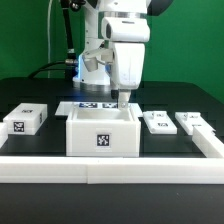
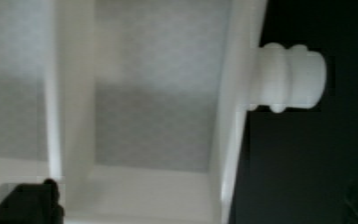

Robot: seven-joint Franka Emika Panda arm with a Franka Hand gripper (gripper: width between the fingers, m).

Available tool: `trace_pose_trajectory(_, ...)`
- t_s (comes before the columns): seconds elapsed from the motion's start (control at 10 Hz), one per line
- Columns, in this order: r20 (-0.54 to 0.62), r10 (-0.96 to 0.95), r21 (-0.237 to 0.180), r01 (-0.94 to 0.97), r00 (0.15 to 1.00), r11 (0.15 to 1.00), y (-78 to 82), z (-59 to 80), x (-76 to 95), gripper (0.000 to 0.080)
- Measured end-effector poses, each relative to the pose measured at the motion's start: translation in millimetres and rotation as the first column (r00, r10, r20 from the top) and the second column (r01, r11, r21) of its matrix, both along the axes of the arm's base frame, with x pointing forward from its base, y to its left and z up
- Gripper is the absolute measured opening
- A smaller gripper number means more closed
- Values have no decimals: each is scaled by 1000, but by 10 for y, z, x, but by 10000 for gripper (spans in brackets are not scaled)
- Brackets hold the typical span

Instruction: Assemble cabinet

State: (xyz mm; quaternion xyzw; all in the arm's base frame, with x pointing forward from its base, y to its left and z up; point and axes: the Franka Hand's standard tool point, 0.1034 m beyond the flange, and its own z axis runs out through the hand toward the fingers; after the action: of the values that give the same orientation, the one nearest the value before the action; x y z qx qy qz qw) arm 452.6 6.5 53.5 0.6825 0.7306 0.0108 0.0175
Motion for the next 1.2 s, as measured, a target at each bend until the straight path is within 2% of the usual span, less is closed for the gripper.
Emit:
trace_pose_trajectory(0.5, -34, -26, 11, 27, 999, 1000, -3, -244, -102, 798)
trace_pose_trajectory(0.7, -45, -31, 12, 32, 998, 999, -3, -293, -130, 798)
trace_pose_trajectory(0.8, -46, -32, 12, 33, 998, 999, -7, -297, -133, 711)
trace_pose_trajectory(0.9, -49, -32, 12, 33, 998, 999, -6, -310, -142, 575)
trace_pose_trajectory(1.0, -52, -33, 13, 34, 998, 999, -9, -322, -151, 575)
trace_pose_trajectory(1.1, -52, -33, 13, 34, 998, 999, -9, -322, -152, 393)
trace_pose_trajectory(1.2, -52, -33, 13, 34, 998, 999, -9, -322, -152, 257)
